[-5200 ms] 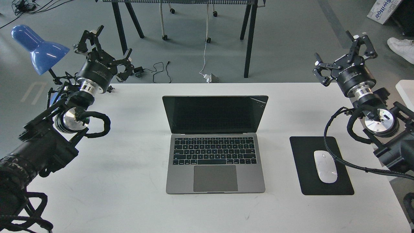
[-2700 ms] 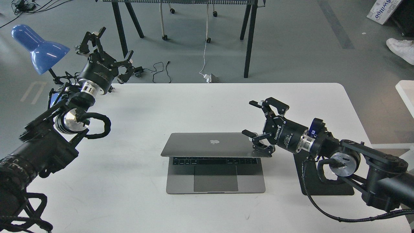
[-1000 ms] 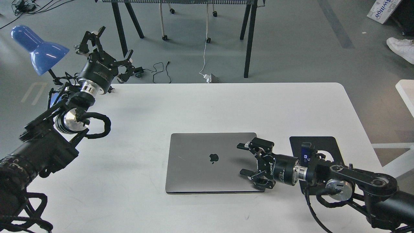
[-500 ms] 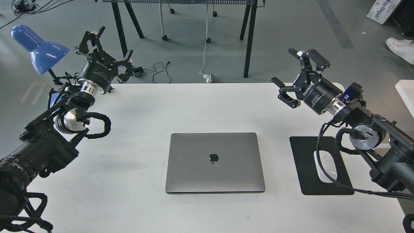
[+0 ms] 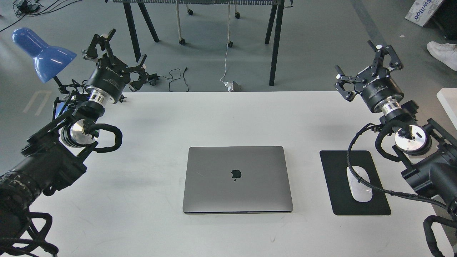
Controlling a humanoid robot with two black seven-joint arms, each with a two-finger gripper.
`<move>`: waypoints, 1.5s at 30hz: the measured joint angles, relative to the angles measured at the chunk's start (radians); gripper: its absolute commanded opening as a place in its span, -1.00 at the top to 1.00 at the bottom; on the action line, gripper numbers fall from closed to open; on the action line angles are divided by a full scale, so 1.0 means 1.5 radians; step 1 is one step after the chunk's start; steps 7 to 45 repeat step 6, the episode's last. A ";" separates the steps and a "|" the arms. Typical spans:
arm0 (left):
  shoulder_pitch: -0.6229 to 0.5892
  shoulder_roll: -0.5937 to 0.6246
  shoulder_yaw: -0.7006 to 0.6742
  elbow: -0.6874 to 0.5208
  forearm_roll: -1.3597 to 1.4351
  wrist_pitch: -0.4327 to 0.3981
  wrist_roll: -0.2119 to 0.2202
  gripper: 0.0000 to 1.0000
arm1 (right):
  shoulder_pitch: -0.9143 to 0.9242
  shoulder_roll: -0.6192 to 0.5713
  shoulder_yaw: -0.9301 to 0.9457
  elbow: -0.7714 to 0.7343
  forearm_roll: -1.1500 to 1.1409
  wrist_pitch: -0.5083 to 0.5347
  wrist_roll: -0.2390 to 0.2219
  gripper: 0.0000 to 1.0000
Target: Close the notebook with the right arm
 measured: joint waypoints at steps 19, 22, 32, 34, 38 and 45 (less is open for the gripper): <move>0.000 0.000 0.000 0.000 0.000 0.000 0.000 -1.00 | 0.010 0.010 0.013 -0.010 0.001 0.000 0.000 -1.00; 0.000 0.000 0.000 0.000 0.000 0.000 0.000 -1.00 | 0.010 0.010 0.013 -0.010 0.001 0.000 0.000 -1.00; 0.000 0.000 0.000 0.000 0.000 0.000 0.000 -1.00 | 0.010 0.010 0.013 -0.010 0.001 0.000 0.000 -1.00; 0.000 0.000 0.000 0.000 0.000 0.000 0.000 -1.00 | 0.010 0.010 0.013 -0.010 0.001 0.000 0.000 -1.00; 0.000 0.000 0.000 0.000 0.000 0.000 0.000 -1.00 | 0.010 0.010 0.013 -0.010 0.001 0.000 0.000 -1.00; 0.000 0.000 0.000 0.000 0.000 0.000 0.000 -1.00 | 0.010 0.010 0.013 -0.010 0.001 0.000 0.000 -1.00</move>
